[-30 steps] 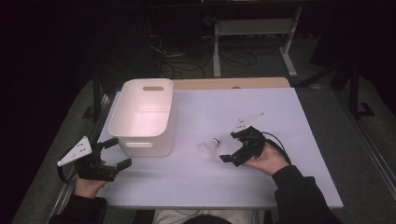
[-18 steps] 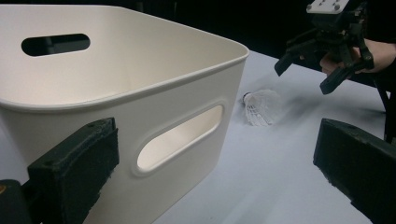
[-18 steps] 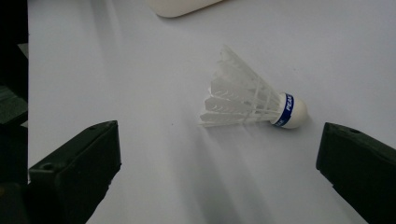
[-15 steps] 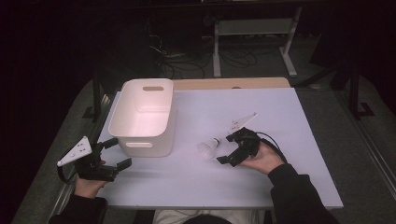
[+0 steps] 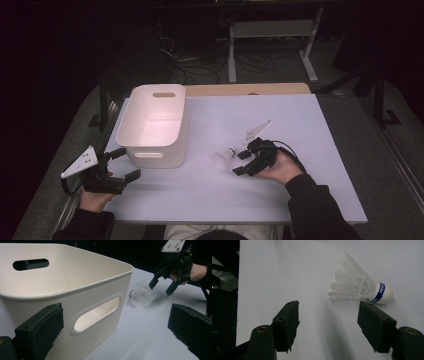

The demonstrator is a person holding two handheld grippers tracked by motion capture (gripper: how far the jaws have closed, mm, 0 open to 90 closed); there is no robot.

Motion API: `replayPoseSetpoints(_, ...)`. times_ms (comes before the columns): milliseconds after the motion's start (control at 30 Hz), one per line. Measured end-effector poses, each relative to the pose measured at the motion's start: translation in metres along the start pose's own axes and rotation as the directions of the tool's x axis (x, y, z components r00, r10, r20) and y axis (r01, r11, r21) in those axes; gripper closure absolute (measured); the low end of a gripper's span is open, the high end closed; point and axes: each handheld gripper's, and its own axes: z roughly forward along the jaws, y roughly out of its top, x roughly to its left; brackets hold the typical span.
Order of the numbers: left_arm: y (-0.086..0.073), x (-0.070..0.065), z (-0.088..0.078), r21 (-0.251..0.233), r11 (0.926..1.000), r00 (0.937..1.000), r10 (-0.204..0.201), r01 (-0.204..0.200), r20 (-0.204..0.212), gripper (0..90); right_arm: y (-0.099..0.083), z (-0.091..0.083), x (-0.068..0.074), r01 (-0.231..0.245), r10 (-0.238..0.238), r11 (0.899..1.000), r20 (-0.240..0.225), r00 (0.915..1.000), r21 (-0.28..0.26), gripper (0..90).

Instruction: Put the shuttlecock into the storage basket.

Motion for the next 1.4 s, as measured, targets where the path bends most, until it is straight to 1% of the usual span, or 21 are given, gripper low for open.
replayPoseSetpoints(100,0.0,0.0,0.0,0.008,0.9999,1.0,0.006,-0.006,0.002,0.0,0.002,0.001,0.0,0.019,-0.019,1.0,-0.004,0.9998,0.012,43.4)
replayPoseSetpoints(233,0.0,0.0,0.0,0.006,1.0,1.0,0.005,-0.005,0.001,0.0,0.004,0.002,0.001,0.038,-0.037,0.999,-0.024,0.999,0.026,59.9)
replayPoseSetpoints(333,0.0,0.0,0.0,0.007,1.0,1.0,0.005,-0.005,0.001,0.0,0.004,0.004,0.0,0.047,-0.046,0.998,-0.036,0.9983,0.048,71.2)
replayPoseSetpoints(433,0.0,0.0,0.0,0.007,1.0,1.0,0.005,-0.005,0.0,0.0,0.003,0.005,0.001,0.067,-0.065,0.996,-0.032,0.9974,0.061,80.4)
replayPoseSetpoints(500,0.0,0.0,0.0,0.007,1.0,1.0,0.005,-0.005,0.001,0.0,0.003,0.005,0.001,0.078,-0.076,0.995,-0.037,0.9964,0.063,88.0)
replayPoseSetpoints(533,0.0,0.0,0.0,0.008,1.0,1.0,0.005,-0.005,0.001,0.0,0.003,0.005,0.0,0.085,-0.083,0.995,-0.038,0.9958,0.061,89.1)
replayPoseSetpoints(767,0.0,0.0,0.0,0.007,1.0,1.0,0.005,-0.005,0.001,0.0,0.005,0.011,-0.003,0.086,-0.082,0.993,-0.049,0.9954,0.081,89.4)
replayPoseSetpoints(900,0.0,0.0,0.0,0.008,1.0,1.0,0.005,-0.005,0.002,0.0,0.005,0.017,-0.004,0.092,-0.088,0.99,-0.044,0.9951,0.102,89.4)
replayPoseSetpoints(1033,0.0,0.0,0.0,0.007,1.0,1.0,0.004,-0.004,0.001,0.0,0.007,0.022,-0.006,0.094,-0.09,0.99,-0.043,0.995,0.108,89.4)
replayPoseSetpoints(1100,0.0,0.0,0.0,0.006,1.0,1.0,0.003,-0.003,0.0,0.0,0.009,0.024,-0.006,0.097,-0.092,0.989,-0.045,0.9947,0.115,89.4)
replayPoseSetpoints(1267,0.0,0.0,0.0,0.008,1.0,1.0,0.005,-0.005,0.001,0.0,0.018,0.03,-0.006,0.127,-0.12,0.984,-0.056,0.9911,0.128,89.4)
replayPoseSetpoints(1400,0.0,0.0,0.0,0.008,1.0,1.0,0.005,-0.005,0.001,0.0,0.024,0.035,-0.006,0.136,-0.129,0.982,-0.058,0.9899,0.128,89.4)
